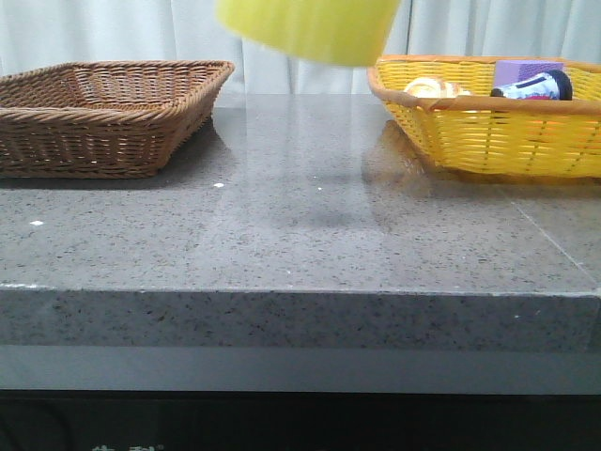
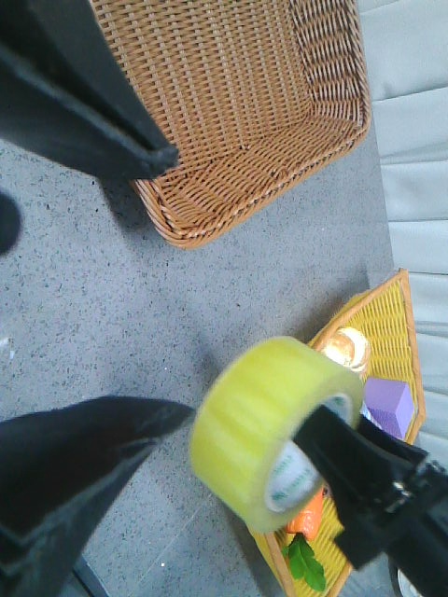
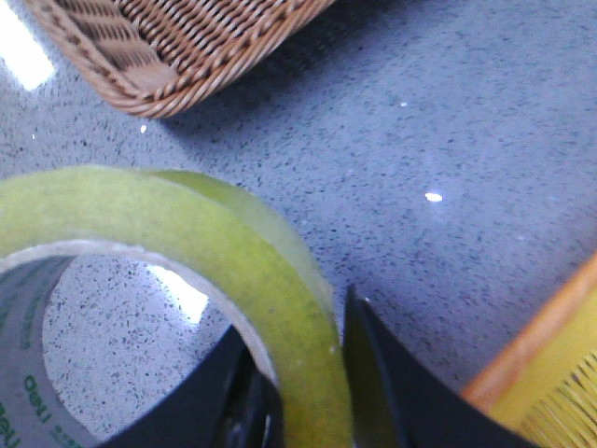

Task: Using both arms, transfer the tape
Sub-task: 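Lift the tape roll with the right gripper and set it between baskets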

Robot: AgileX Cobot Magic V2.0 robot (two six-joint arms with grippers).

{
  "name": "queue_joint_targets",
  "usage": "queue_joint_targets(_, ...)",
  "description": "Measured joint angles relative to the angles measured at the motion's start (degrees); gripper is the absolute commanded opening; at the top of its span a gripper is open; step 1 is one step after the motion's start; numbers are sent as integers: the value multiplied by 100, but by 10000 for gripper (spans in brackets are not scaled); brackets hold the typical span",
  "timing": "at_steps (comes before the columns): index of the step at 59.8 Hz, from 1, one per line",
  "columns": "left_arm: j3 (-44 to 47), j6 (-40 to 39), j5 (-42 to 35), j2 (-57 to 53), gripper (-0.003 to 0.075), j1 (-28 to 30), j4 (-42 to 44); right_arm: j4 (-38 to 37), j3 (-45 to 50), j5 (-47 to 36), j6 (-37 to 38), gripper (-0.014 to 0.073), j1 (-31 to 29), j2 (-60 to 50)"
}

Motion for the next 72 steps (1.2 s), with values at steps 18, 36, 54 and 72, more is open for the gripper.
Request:
queue_joint_targets(18, 0, 0, 0, 0, 492, 0, 0, -369, 350, -566, 68, 192, 346, 59)
queue_joint_targets(36, 0, 0, 0, 0, 492, 0, 0, -813, 92, -467, 314, 192, 355, 756)
queue_joint_targets(54, 0, 0, 0, 0, 492, 0, 0, -967, -596, -197, 344, 196, 355, 1524)
queue_joint_targets(72, 0, 0, 0, 0, 492, 0, 0, -1042, -905, 2, 350, 458, 355, 1825)
